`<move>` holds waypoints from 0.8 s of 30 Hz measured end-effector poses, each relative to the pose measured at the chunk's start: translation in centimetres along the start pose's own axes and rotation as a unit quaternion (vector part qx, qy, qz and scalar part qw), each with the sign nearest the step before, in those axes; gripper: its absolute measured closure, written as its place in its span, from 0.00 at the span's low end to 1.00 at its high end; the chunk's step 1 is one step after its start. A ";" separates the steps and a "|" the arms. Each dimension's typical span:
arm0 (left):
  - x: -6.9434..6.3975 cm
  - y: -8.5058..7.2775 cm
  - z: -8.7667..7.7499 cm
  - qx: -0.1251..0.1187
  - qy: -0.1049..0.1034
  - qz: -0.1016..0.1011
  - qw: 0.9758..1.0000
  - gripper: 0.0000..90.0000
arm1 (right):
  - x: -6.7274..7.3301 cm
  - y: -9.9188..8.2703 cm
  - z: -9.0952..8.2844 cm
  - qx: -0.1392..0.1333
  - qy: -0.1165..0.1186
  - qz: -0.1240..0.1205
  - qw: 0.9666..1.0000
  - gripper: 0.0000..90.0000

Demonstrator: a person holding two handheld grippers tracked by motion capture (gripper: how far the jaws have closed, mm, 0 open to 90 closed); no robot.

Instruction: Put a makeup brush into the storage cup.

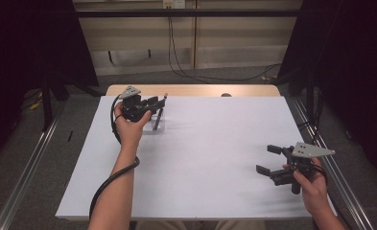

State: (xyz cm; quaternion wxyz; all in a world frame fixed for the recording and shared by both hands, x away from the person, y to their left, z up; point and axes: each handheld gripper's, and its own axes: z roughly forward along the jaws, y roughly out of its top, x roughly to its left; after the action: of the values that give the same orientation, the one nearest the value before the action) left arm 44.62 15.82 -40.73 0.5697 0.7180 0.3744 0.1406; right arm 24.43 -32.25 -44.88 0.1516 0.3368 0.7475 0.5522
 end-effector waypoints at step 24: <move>-0.5 -0.1 -2.1 -0.009 -0.042 -0.004 0.999 0.20 | -0.1 0.0 0.6 0.003 0.006 0.000 1.000 0.06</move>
State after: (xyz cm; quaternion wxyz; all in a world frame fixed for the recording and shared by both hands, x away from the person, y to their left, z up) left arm 42.92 16.97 -40.04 0.5923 0.7163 0.3516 0.1115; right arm 24.86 -31.84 -45.11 0.1463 0.3336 0.7503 0.5517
